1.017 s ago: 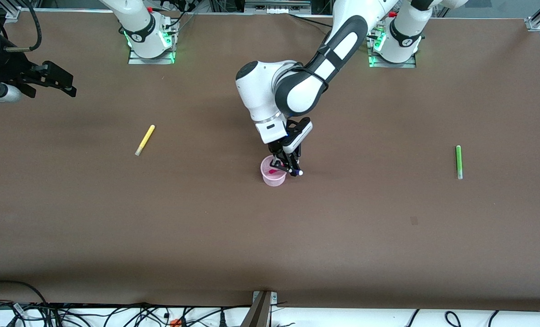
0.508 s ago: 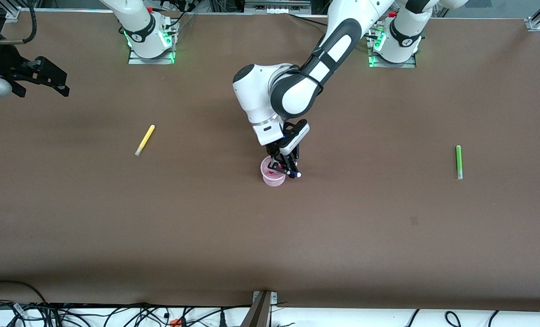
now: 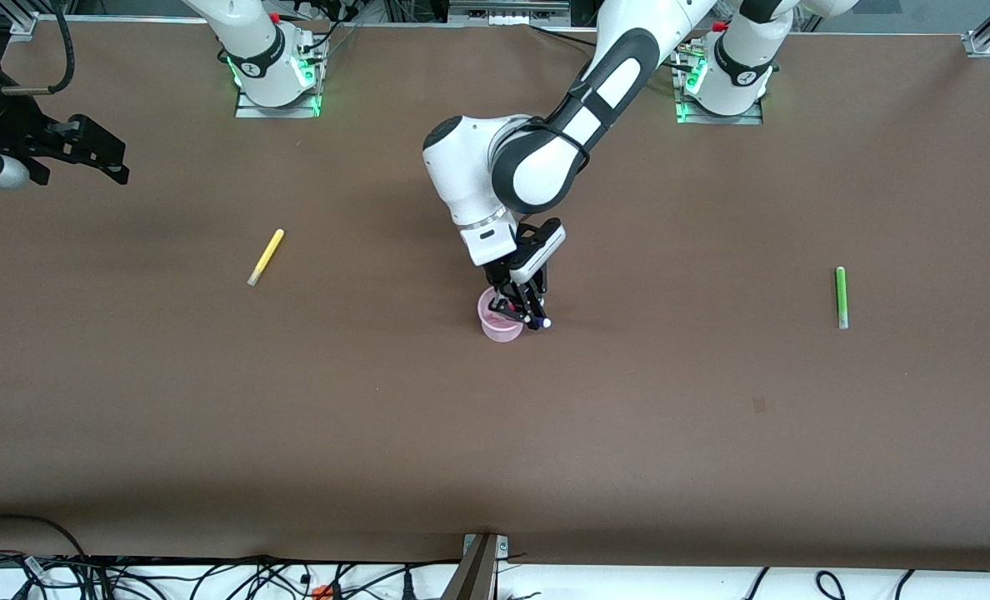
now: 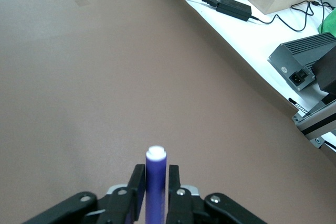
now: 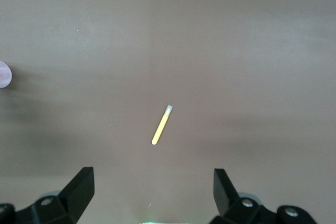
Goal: Organize pens into pink holder with both arms
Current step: 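Open the left gripper and lift it away from the cup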
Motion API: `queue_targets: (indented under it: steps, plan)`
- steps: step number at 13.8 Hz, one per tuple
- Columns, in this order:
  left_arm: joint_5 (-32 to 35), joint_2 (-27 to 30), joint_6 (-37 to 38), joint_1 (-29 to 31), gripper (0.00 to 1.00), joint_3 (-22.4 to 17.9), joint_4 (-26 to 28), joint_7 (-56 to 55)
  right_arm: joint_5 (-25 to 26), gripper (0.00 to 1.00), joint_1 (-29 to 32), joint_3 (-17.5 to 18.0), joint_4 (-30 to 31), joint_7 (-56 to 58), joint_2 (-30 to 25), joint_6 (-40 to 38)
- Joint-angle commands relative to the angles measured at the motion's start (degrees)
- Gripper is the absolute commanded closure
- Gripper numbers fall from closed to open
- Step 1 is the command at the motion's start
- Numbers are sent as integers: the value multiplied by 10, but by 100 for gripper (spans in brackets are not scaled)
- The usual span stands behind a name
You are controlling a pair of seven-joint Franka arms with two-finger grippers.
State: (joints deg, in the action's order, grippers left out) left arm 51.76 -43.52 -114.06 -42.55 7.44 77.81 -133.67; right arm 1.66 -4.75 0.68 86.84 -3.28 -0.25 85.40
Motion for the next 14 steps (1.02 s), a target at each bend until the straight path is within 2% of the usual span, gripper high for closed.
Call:
queue_targets:
  steps: [1, 3, 4, 6, 7, 10, 12, 14]
  plan:
    - [17, -12, 20, -9, 49, -6, -28, -8, 14, 0, 1, 5, -14, 7, 5, -4]
    - [16, -10, 23, -6, 31, -5, -35, -5, 14, 0, 1, 5, -14, 9, 5, -3]
    - [15, -9, 23, -3, 28, -6, -38, -1, 12, 0, 1, 5, -14, 3, 4, -5]
    - [10, 11, 28, 19, 28, -3, -44, 29, 12, 0, -1, 5, -14, 2, 4, -8]
    - [-15, 26, 30, 42, 27, 2, -45, 69, 12, 0, -1, 6, -14, 2, 4, -7]
    - [-148, 106, 29, 109, 16, 1, -44, 234, 12, 0, -1, 6, -14, 10, 4, -8]
    - [-231, 155, 45, 153, 0, 1, -36, 346, 12, 0, -1, 6, -14, 10, 4, -9]
    - [-298, 192, 84, 198, 0, 4, -35, 465, 11, 0, -6, 6, -13, 12, 4, -10]
